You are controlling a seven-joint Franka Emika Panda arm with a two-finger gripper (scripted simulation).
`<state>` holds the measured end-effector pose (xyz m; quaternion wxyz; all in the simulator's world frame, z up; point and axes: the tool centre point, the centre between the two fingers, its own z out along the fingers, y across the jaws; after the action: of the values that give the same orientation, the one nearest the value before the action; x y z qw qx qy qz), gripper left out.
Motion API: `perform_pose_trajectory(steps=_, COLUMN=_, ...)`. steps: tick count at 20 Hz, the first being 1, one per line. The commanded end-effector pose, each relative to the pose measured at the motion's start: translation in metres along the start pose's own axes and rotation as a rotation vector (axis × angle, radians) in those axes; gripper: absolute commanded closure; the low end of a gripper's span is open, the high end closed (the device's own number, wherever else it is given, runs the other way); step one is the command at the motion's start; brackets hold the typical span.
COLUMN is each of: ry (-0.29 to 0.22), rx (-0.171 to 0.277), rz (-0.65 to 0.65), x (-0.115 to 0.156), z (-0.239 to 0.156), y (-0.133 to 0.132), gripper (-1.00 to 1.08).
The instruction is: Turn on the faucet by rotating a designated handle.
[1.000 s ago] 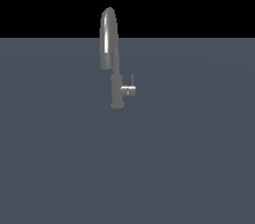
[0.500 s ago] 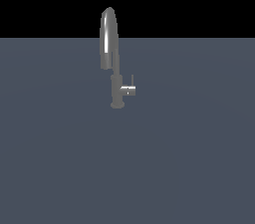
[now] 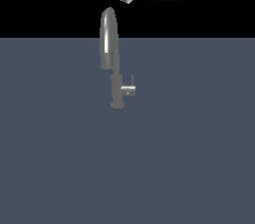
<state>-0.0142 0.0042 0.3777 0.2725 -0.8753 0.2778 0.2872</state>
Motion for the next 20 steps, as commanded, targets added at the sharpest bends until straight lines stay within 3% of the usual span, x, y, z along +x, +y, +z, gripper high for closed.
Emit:
perform_pose_trajectory(steps=1, ry=-0.039, rx=0.041, rz=0.038, x=0.018, z=0.001, y=-0.003, gripper=1.08)
perform_pose_trajectory(steps=20, ry=-0.366, rx=0.387, rz=0.362, x=0.163, z=0.036, y=-0.010, gripper=1.08)
